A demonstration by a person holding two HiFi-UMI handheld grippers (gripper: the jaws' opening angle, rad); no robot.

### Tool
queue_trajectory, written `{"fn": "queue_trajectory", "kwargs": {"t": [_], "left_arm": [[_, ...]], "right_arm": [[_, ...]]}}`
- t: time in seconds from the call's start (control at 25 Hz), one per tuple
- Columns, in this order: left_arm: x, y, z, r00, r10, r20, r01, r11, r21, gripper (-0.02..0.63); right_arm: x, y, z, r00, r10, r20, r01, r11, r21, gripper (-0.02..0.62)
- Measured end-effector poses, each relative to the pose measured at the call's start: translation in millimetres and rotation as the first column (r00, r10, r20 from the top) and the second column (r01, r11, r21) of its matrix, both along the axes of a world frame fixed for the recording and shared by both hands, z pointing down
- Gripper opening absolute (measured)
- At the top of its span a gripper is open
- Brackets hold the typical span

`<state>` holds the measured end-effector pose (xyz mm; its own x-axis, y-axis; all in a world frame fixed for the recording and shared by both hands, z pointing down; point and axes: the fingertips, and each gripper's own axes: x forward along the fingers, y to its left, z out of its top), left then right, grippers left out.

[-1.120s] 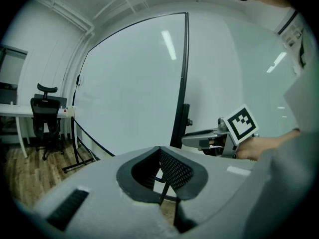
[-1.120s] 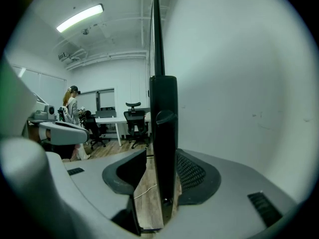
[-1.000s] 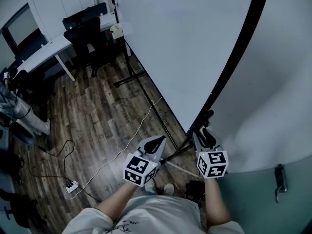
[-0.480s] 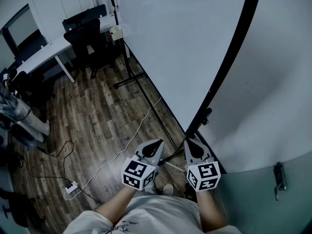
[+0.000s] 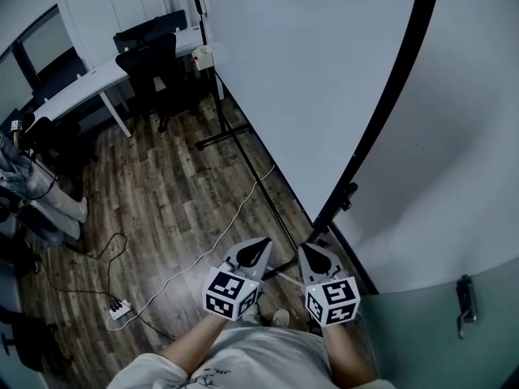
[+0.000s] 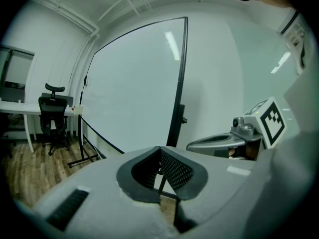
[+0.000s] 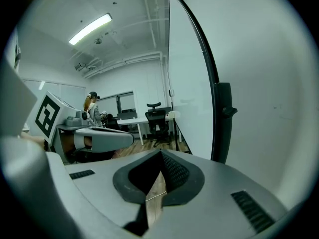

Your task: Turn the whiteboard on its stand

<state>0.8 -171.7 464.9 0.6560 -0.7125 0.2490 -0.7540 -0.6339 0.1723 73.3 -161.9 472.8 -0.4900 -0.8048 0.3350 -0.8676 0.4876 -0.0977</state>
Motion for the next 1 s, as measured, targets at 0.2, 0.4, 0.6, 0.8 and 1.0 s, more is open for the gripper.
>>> {"fn": "queue_trajectory", "kwargs": {"t": [0.2, 0.4, 0.6, 0.8, 1.0], "left_arm": [[1.0, 1.2, 1.4, 1.0, -0.007, 0.003, 0.007, 1.0, -0.002, 0.011], [-7.2, 6.7, -2.5, 1.0, -0.017, 0.001, 0.017, 1.0, 0.004, 0.011], [-9.3, 8.5, -4.1, 1.0, -0.022, 0.0, 0.022, 1.0, 0.003, 0.011], [-7.2, 8.4, -4.7, 1.0, -0.016, -0.001, 0.016, 1.0, 0.0, 0.011], [-4.9, 6.5, -1.9, 1.0, -0.014, 0.0, 0.014, 1.0, 0.0, 0.011]], "right_arm": [[-0.9, -1.6, -0.1, 1.0, -0.014, 0.001, 0.014, 1.0, -0.002, 0.006], [-9.1, 4.3, -3.8, 1.0, -0.027, -0.001, 0.027, 1.0, 0.002, 0.006], [-13.0, 6.3, -5.4, 0.999, -0.037, -0.005, 0.037, 0.999, 0.002, 0.006], [-14.1, 5.9, -4.8, 0.999, -0.041, -0.012, 0.041, 0.999, -0.003, 0.006], [-12.0, 4.5, -1.7, 0.999, -0.041, -0.009, 0.041, 0.999, -0.004, 0.006]]}}
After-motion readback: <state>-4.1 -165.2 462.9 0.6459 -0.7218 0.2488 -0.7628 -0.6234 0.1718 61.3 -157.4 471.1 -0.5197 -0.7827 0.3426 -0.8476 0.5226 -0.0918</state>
